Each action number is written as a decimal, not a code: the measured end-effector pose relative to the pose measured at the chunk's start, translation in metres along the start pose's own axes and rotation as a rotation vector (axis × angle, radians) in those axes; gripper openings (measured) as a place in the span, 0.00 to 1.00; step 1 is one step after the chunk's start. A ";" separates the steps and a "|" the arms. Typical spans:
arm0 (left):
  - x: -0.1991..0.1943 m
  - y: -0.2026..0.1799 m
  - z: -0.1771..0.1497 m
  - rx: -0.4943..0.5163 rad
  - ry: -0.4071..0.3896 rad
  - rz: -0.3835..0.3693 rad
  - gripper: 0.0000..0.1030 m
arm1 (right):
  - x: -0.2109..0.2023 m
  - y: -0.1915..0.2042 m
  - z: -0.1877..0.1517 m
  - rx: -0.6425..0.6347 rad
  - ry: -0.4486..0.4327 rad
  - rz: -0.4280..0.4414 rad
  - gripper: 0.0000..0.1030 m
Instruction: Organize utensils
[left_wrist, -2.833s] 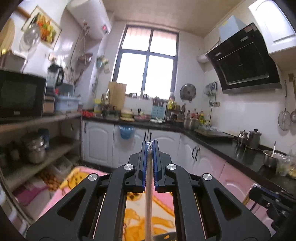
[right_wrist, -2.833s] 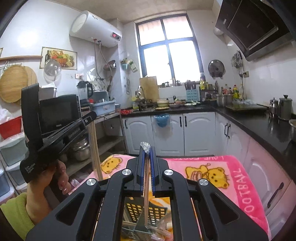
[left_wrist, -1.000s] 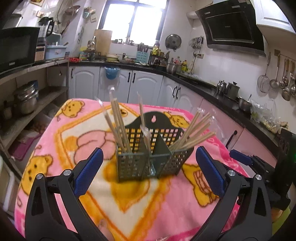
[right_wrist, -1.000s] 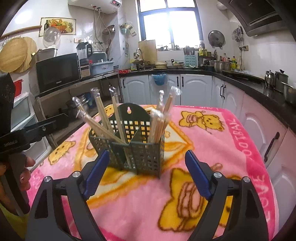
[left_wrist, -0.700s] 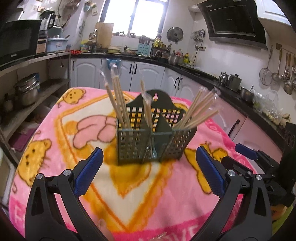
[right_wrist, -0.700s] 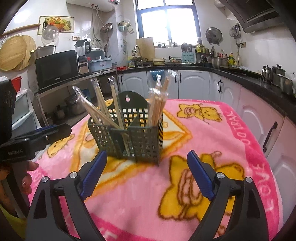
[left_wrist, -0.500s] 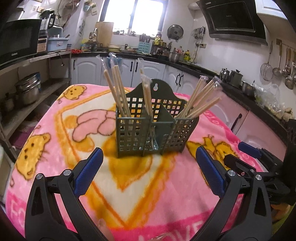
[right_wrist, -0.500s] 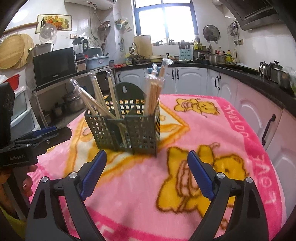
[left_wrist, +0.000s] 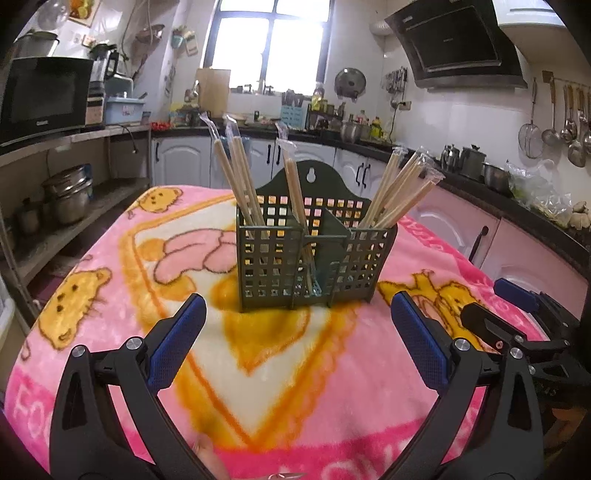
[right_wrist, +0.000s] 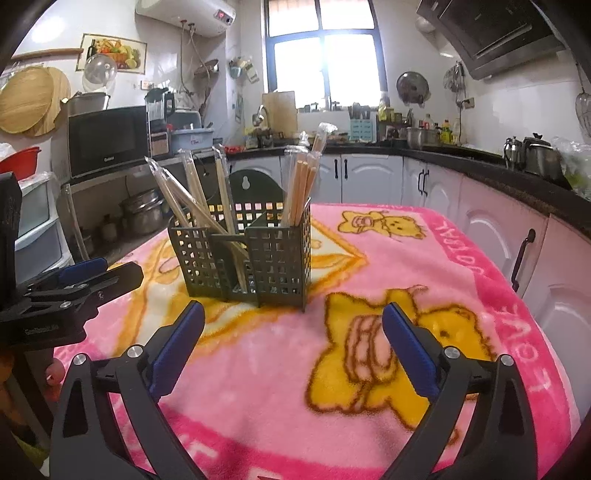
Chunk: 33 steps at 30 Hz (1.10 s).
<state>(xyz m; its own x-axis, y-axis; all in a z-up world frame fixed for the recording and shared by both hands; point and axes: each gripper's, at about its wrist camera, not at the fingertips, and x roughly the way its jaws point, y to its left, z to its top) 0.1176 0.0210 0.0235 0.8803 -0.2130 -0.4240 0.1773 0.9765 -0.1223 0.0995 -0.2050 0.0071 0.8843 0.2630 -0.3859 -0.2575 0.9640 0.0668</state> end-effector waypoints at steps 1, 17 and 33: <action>-0.001 -0.001 0.000 0.002 -0.011 0.003 0.90 | -0.002 0.000 -0.001 0.002 -0.009 -0.002 0.93; -0.009 -0.004 -0.015 0.034 -0.139 0.049 0.90 | -0.034 0.004 -0.013 -0.022 -0.242 -0.031 0.94; -0.009 0.001 -0.018 0.027 -0.132 0.069 0.90 | -0.032 0.007 -0.015 -0.025 -0.237 -0.056 0.94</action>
<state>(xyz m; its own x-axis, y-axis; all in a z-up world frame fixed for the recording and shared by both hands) 0.1020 0.0230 0.0115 0.9406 -0.1414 -0.3088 0.1251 0.9895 -0.0721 0.0638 -0.2075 0.0057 0.9633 0.2143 -0.1617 -0.2127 0.9767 0.0273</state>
